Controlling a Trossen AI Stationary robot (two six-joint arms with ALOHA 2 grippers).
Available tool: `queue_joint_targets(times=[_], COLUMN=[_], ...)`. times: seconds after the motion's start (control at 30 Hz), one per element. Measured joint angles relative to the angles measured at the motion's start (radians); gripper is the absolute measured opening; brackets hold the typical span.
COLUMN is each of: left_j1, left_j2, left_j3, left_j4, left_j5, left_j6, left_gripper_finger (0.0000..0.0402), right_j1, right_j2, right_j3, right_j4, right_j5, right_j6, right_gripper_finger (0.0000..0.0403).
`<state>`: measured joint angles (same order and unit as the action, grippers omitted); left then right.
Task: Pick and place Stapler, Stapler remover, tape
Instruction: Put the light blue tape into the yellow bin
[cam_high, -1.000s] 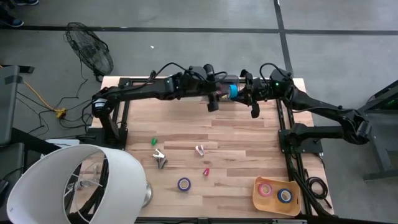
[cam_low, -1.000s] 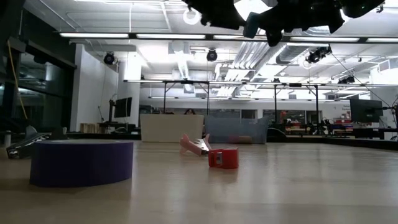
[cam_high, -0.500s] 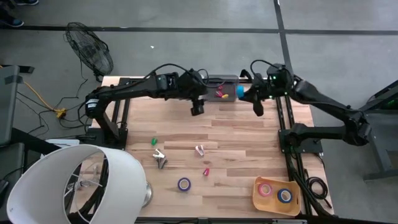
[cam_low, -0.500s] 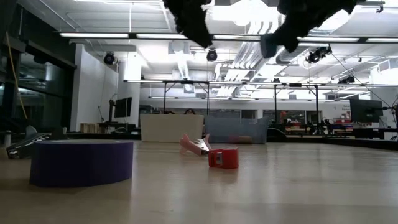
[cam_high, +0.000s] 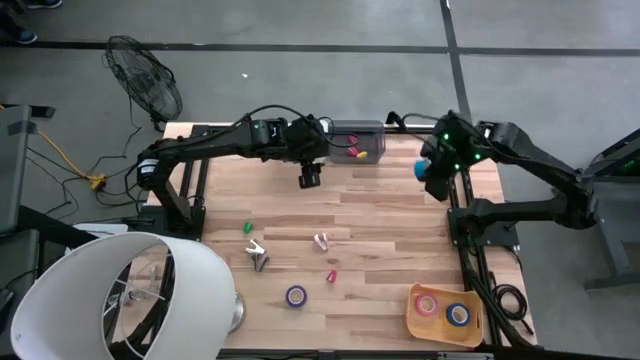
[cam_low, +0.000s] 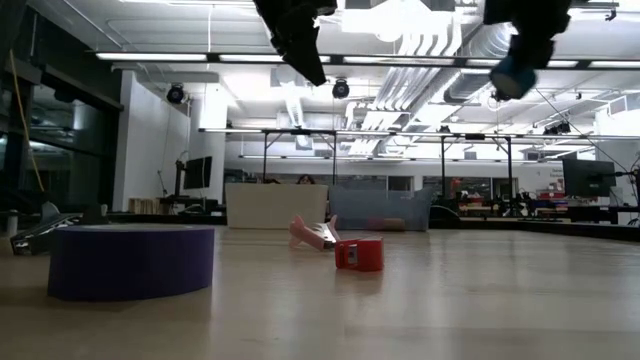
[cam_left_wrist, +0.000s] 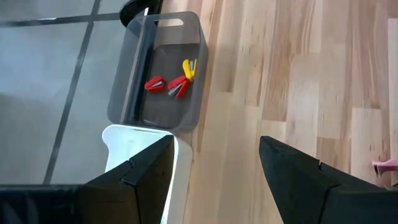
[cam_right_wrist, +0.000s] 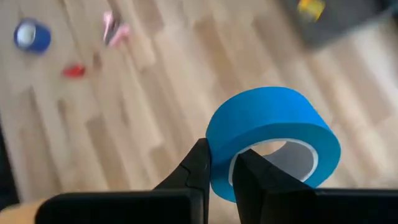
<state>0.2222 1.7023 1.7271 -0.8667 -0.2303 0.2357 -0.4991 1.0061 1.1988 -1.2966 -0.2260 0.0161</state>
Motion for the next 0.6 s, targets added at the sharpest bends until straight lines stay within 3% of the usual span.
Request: queue_joint_targets(times=[0.27,0.6], left_j1=[0.0,0.0], left_j2=[0.0,0.0], left_j3=[0.0,0.0], left_j4=[0.0,-0.005], left_j5=[0.0,0.022], left_j6=[0.039,0.101], left_gripper_finger=[0.0233,0.0233], right_j1=[0.196,0.481], right_j2=[0.0,0.001], right_j3=[0.0,-0.001], right_j4=[-0.16,-0.218], right_j5=[-0.014,-0.016], right_j6=[0.098,0.273], right_gripper_finger=[0.0033,0.0033])
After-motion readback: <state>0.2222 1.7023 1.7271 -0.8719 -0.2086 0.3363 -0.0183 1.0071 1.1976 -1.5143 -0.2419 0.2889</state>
